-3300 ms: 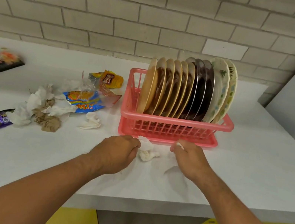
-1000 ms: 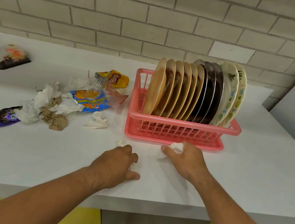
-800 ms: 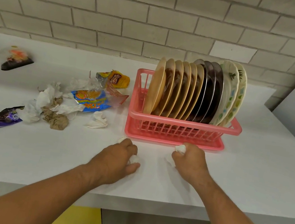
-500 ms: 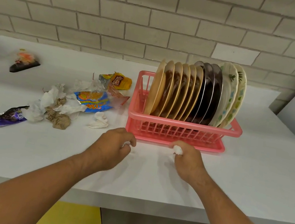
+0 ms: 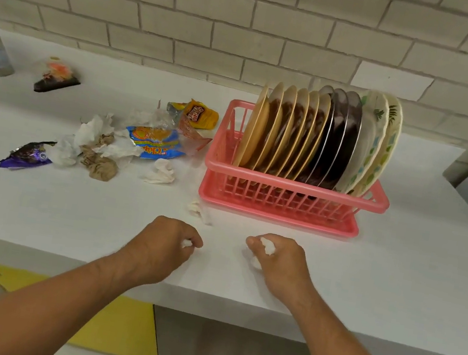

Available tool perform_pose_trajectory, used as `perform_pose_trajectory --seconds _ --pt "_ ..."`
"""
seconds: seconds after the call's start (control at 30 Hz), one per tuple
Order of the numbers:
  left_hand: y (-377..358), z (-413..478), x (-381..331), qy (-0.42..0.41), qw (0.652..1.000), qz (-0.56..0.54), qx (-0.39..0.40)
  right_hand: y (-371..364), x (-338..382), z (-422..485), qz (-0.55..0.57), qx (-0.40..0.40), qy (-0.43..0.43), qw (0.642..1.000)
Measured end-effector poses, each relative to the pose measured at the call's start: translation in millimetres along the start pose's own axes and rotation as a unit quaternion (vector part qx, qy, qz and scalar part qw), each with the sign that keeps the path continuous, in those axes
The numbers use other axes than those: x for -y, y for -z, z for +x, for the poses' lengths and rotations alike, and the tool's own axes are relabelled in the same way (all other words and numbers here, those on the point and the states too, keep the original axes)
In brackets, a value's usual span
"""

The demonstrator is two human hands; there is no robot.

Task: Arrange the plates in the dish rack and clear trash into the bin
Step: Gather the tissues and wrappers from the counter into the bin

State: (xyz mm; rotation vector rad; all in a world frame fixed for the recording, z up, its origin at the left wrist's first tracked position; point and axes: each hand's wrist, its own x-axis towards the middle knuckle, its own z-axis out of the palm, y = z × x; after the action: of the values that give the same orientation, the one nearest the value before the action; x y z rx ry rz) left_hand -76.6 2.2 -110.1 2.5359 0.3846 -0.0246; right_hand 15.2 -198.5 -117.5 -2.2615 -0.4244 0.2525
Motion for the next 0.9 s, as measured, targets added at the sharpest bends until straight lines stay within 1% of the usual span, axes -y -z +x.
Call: perform_pose_trajectory --seconds 0.07,0.17,0.33,0.47,0.57,0.63,0.73,0.8,0.9 --pt "-2 -6 -4 -0.02 1.0 -0.012 0.015 -2 3 -15 0.005 -0.001 -0.016 1.0" --pt "0 -16 -9 -0.061 0.998 -0.007 0.01 -2 7 -32 0.054 0.002 -0.073 0.996" --pt "12 -38 -5 -0.108 0.994 0.002 0.005 -11 17 -64 0.02 0.008 -0.055 0.998" --pt "-2 -62 10 -0.121 0.991 -0.003 0.057 -27 18 -97 0.032 0.041 -0.064 0.997" --pt "-35 -79 24 -0.14 0.986 -0.02 0.085 -48 0 -120 0.029 0.023 -0.082 0.996" --pt "-64 -91 34 -0.135 0.985 -0.027 0.102 -62 -19 -133 0.013 0.018 -0.103 0.994" --pt "-113 -104 55 -0.099 0.986 -0.037 0.131 -84 -52 -145 -0.025 0.025 -0.137 0.99" --pt "-145 -106 71 -0.074 0.987 -0.022 0.144 -100 -79 -150 -0.039 0.02 -0.157 0.987" --pt "-197 -101 96 -0.043 0.988 0.004 0.15 -125 -130 -156 -0.009 -0.013 -0.192 0.981"
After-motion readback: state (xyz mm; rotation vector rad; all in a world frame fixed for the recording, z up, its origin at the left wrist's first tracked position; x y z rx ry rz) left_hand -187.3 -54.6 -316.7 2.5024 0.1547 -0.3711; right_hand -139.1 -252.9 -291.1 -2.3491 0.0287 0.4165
